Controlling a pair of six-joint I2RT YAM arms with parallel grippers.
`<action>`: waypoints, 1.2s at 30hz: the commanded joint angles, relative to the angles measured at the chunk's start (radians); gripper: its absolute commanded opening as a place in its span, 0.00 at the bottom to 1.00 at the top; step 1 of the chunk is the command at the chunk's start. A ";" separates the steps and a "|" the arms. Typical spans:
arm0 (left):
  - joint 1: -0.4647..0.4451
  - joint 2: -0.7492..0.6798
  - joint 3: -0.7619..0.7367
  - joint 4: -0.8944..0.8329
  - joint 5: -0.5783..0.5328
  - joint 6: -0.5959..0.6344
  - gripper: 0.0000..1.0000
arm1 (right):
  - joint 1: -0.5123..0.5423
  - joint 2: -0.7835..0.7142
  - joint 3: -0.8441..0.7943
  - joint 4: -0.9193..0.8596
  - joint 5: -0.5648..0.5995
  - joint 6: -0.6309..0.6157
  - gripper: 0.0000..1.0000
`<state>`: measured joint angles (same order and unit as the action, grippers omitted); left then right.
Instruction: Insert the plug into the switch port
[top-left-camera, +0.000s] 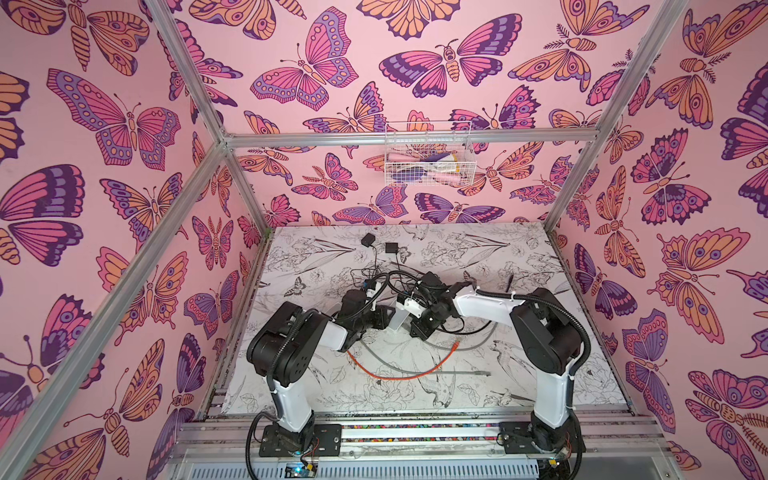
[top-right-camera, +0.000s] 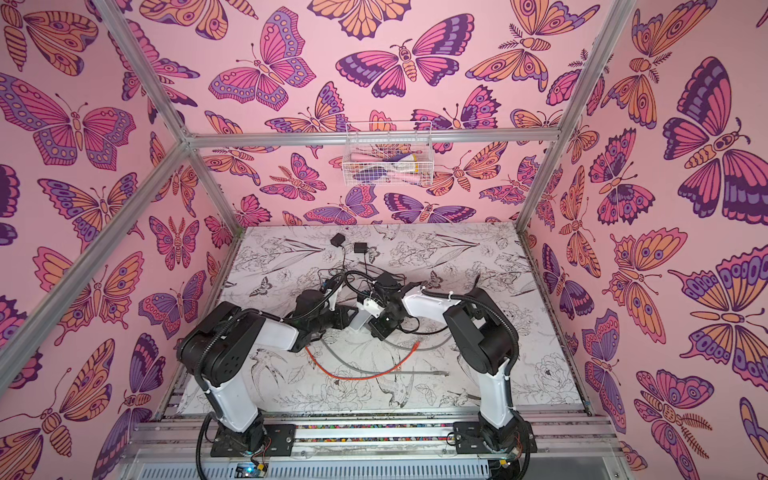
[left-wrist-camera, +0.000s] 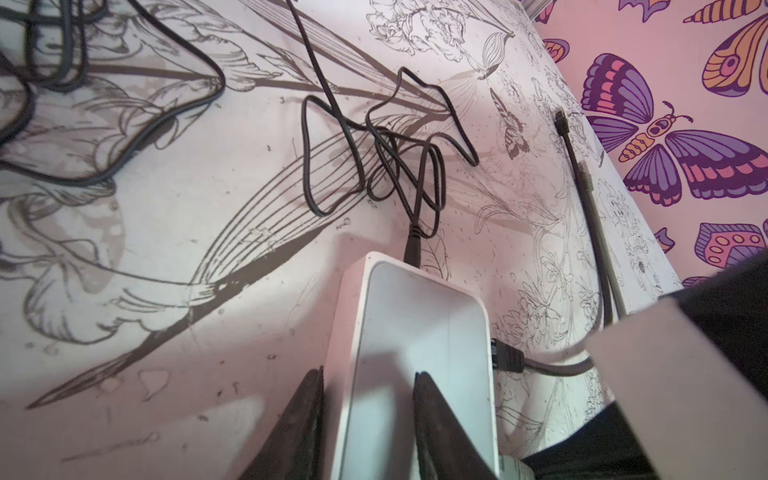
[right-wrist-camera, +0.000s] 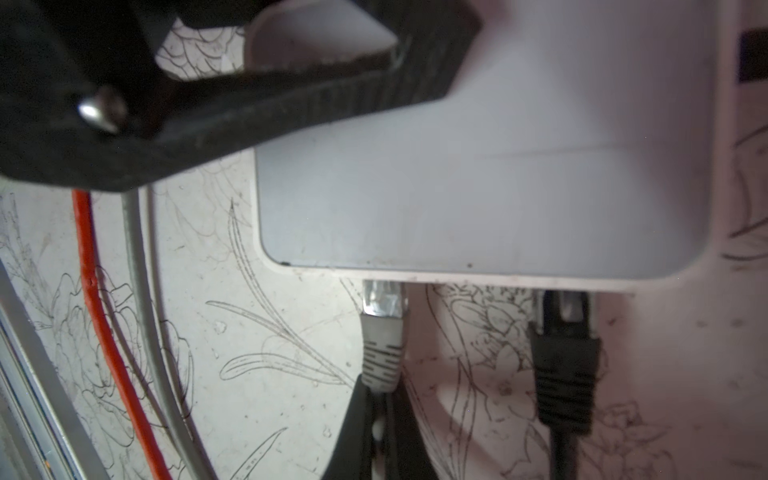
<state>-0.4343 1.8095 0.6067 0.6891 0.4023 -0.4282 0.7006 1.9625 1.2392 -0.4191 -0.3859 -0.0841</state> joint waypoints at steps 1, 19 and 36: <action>-0.156 -0.005 -0.022 -0.207 0.471 -0.018 0.37 | 0.029 0.036 0.005 0.449 0.000 -0.035 0.00; -0.241 0.011 -0.068 -0.151 0.391 -0.058 0.35 | 0.028 0.135 0.183 0.370 -0.012 0.011 0.00; -0.113 -0.124 -0.087 -0.191 0.370 -0.077 0.38 | 0.030 0.014 -0.064 0.442 0.040 0.023 0.00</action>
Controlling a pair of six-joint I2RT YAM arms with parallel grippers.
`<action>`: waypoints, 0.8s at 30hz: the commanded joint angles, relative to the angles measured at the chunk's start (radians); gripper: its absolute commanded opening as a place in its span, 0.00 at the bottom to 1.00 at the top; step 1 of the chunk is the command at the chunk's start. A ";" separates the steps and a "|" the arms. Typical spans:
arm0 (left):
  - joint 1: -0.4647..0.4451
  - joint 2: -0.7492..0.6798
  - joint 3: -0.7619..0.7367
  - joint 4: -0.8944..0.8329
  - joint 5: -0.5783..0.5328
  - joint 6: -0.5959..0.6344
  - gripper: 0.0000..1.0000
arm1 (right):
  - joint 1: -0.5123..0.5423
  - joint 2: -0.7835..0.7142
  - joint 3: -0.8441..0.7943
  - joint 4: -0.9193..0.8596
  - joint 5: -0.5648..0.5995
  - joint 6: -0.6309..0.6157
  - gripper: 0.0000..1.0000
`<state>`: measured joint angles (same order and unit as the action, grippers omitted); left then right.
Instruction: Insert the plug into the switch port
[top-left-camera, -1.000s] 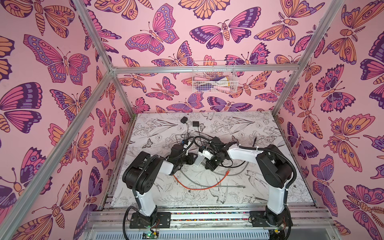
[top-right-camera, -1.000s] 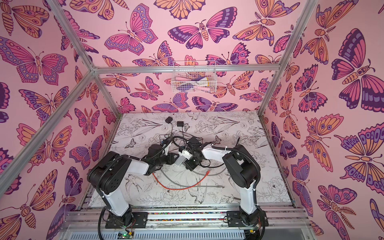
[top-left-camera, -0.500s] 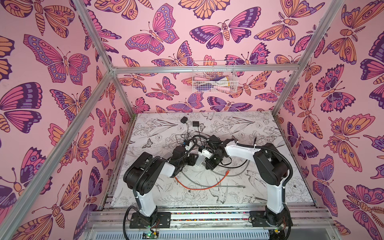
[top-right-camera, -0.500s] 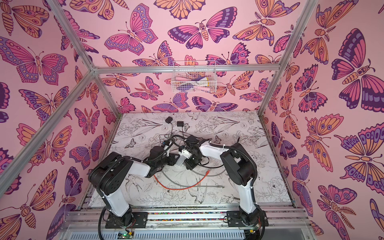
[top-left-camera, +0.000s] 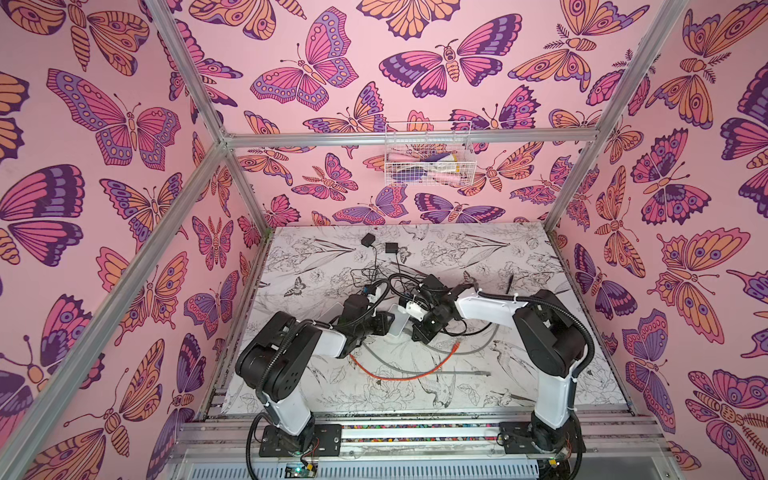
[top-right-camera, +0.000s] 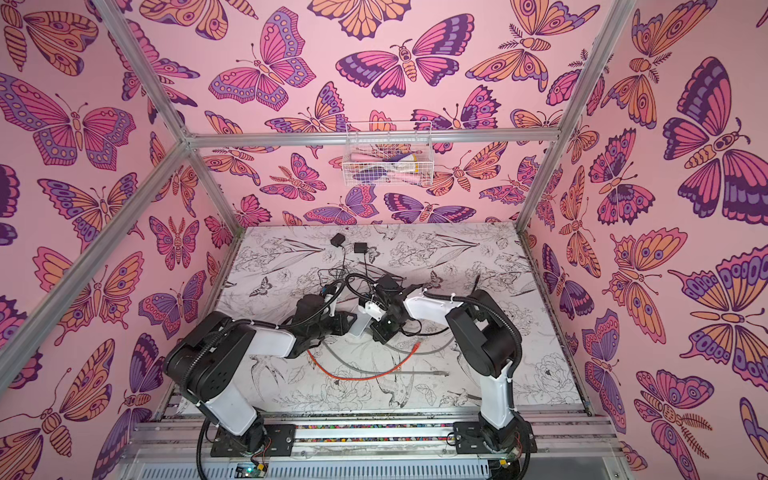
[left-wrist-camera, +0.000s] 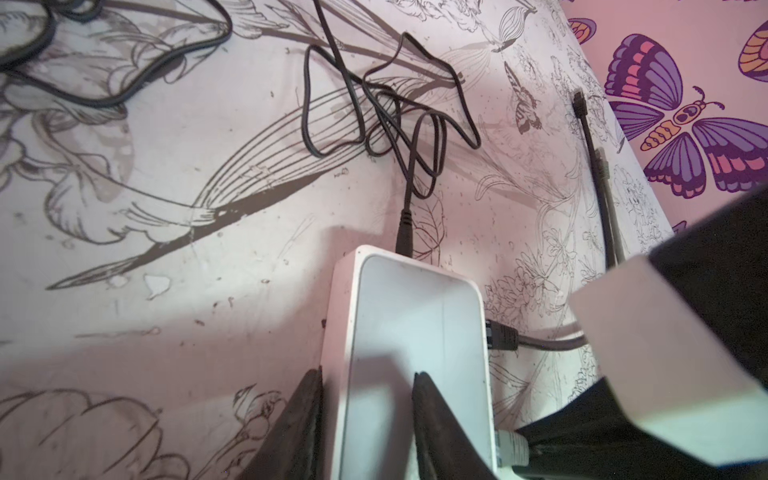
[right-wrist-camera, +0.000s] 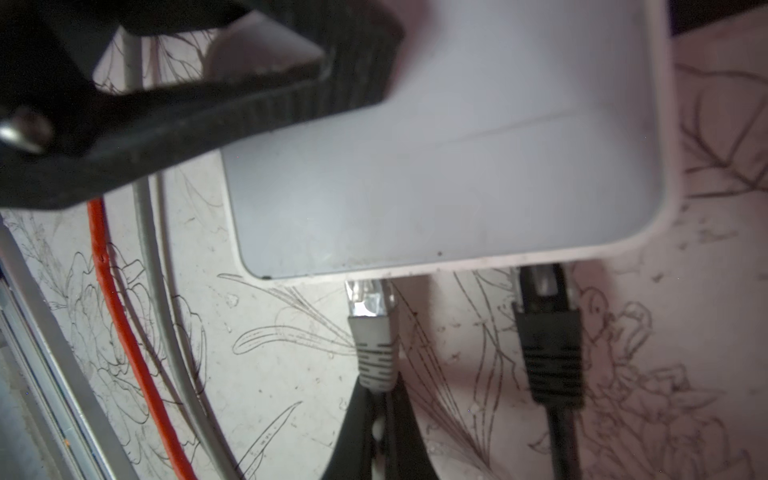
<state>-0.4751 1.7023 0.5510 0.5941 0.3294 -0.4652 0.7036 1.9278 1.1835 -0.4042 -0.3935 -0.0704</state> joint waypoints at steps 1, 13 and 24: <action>-0.067 -0.014 -0.031 -0.094 0.440 -0.040 0.38 | 0.025 0.045 -0.014 0.430 0.052 0.009 0.00; -0.109 0.037 -0.016 -0.098 0.398 -0.050 0.39 | 0.026 0.094 0.032 0.428 0.032 0.025 0.00; -0.166 0.108 -0.048 0.074 0.426 -0.115 0.39 | 0.040 0.167 0.186 0.287 0.116 0.056 0.00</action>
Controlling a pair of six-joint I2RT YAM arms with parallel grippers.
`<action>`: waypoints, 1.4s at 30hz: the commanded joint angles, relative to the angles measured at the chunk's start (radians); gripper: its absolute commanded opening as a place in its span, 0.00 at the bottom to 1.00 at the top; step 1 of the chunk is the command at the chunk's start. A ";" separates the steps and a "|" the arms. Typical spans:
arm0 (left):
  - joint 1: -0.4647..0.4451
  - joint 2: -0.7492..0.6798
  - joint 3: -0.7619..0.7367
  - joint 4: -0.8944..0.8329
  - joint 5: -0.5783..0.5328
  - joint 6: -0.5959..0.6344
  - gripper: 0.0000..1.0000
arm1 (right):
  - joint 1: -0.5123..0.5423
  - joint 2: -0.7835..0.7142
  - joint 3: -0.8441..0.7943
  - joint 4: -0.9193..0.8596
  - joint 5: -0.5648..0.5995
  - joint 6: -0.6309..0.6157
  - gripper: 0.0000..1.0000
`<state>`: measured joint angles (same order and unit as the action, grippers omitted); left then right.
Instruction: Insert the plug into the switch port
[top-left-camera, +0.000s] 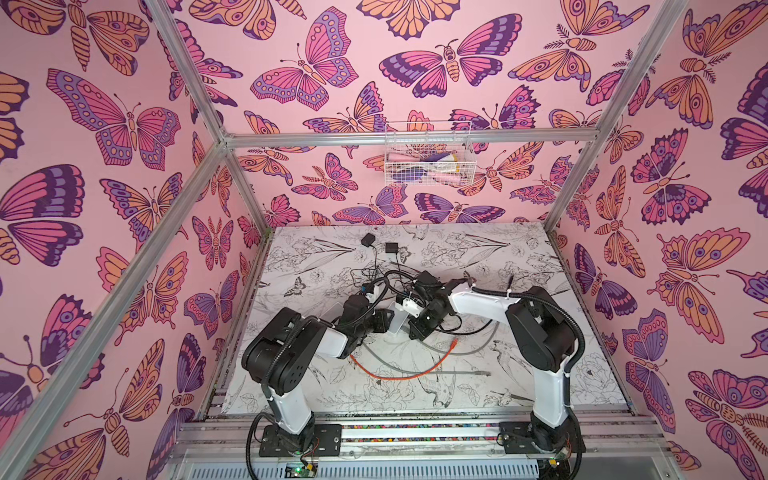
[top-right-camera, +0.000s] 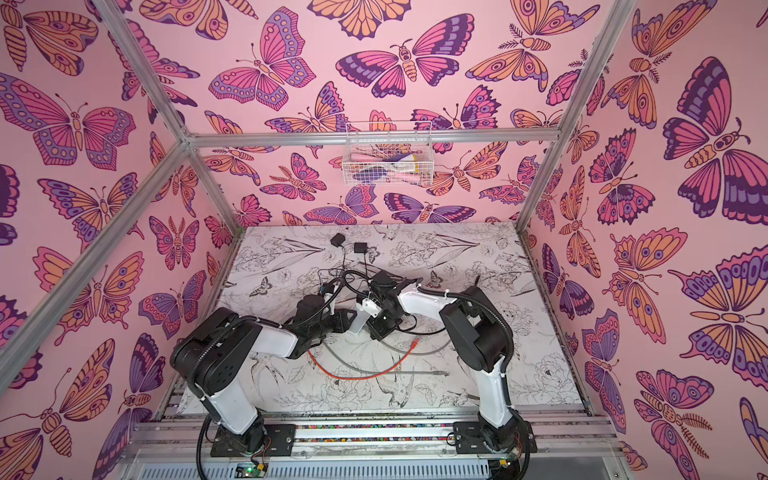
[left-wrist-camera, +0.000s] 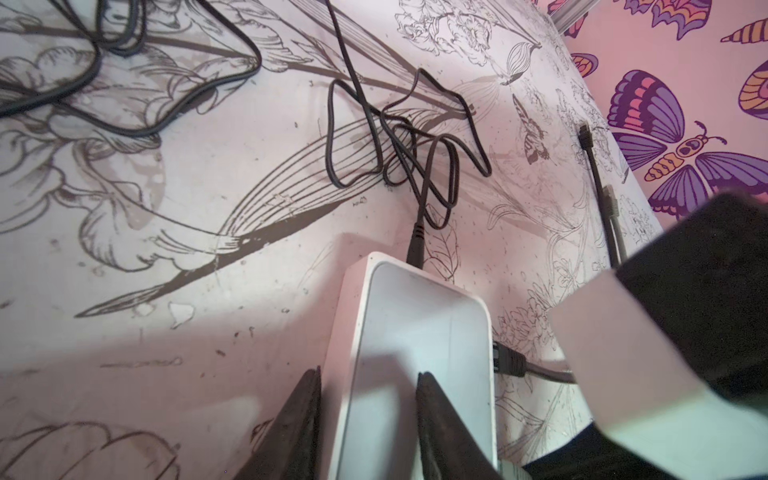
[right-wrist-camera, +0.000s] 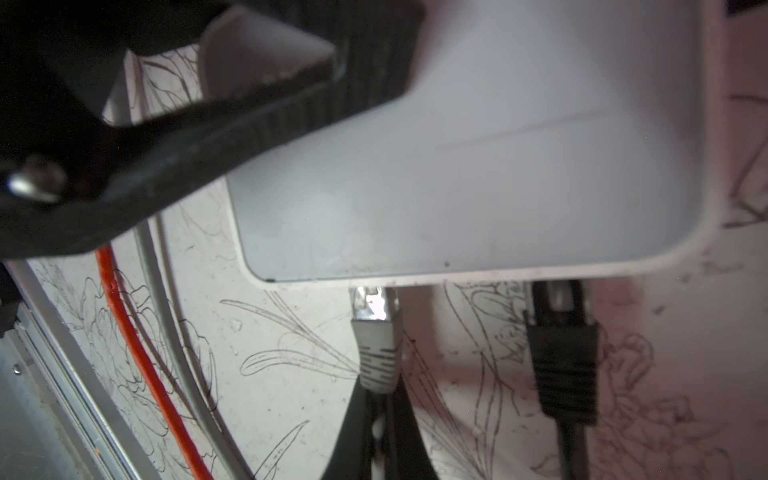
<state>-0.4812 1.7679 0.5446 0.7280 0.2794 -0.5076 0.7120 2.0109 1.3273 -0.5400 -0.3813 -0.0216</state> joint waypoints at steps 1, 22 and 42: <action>-0.157 0.037 -0.043 -0.062 0.478 -0.071 0.39 | 0.032 0.077 0.027 0.431 0.106 0.003 0.00; -0.123 -0.010 -0.025 -0.134 0.473 -0.048 0.38 | 0.033 0.022 -0.080 0.450 0.163 -0.011 0.00; -0.226 0.031 -0.008 -0.065 0.434 -0.090 0.37 | 0.032 0.127 0.125 0.406 0.124 -0.003 0.00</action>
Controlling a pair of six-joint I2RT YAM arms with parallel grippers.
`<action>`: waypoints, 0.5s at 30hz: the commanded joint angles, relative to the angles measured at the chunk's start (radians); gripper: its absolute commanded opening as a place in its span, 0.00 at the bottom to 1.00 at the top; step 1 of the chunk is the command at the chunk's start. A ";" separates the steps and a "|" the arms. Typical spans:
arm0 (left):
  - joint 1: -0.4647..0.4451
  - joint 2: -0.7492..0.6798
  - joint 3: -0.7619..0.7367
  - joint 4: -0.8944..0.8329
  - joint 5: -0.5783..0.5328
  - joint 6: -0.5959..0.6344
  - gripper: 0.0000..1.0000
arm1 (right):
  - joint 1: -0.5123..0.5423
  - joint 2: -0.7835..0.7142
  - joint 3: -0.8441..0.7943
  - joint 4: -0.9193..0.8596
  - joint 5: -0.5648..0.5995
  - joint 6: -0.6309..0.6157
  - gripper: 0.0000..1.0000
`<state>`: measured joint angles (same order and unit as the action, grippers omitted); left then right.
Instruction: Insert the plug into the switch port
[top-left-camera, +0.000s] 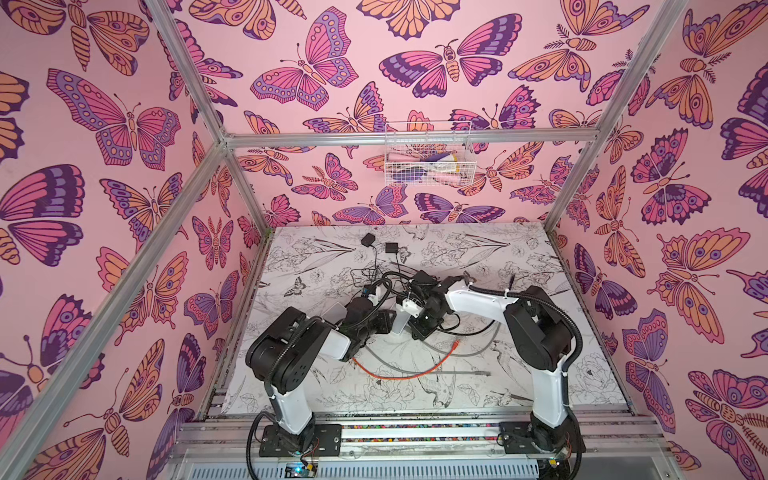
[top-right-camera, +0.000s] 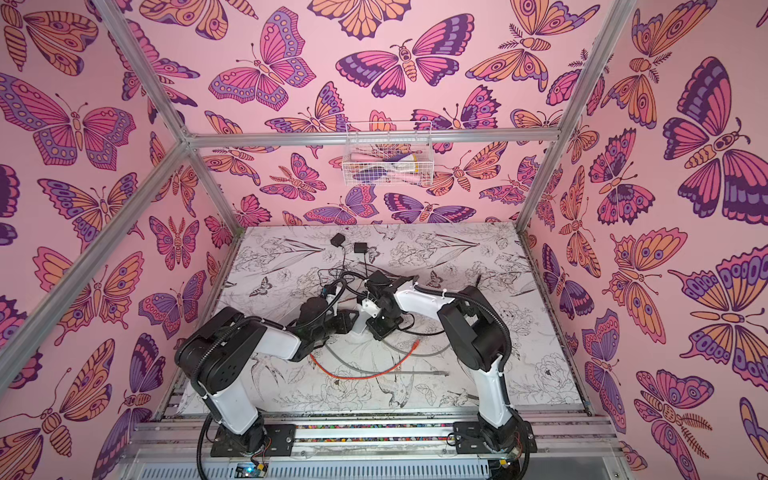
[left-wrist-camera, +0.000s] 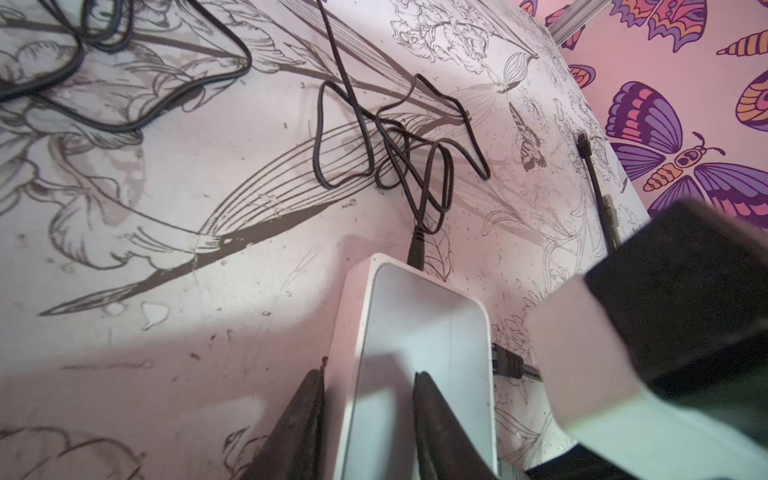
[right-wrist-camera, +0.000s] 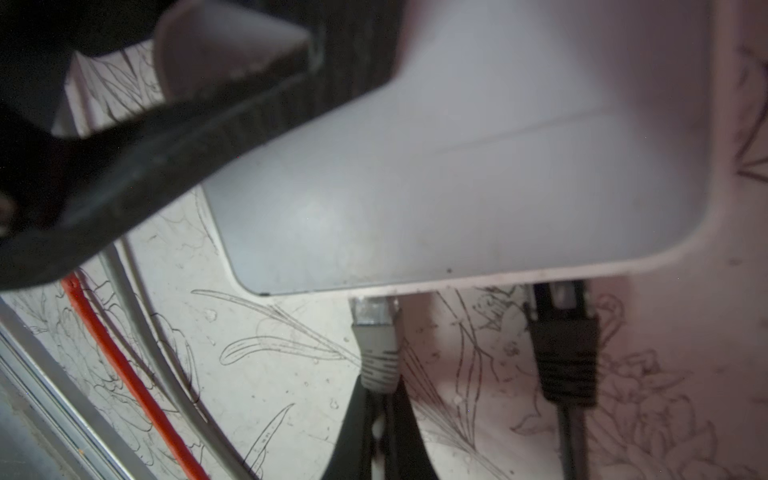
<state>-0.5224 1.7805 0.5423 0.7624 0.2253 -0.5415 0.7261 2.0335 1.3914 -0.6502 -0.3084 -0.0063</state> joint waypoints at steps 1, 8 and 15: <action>-0.186 0.015 -0.005 -0.103 0.487 -0.051 0.37 | 0.018 0.103 0.060 0.515 0.051 -0.020 0.00; -0.125 -0.027 -0.007 -0.160 0.518 -0.012 0.36 | 0.018 0.077 0.012 0.518 0.064 -0.042 0.00; -0.007 -0.069 0.014 -0.235 0.551 0.021 0.36 | 0.017 0.037 -0.061 0.485 0.078 -0.086 0.10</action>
<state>-0.4808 1.7351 0.5587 0.6399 0.3058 -0.5175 0.7265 2.0075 1.3495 -0.6094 -0.2985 -0.0475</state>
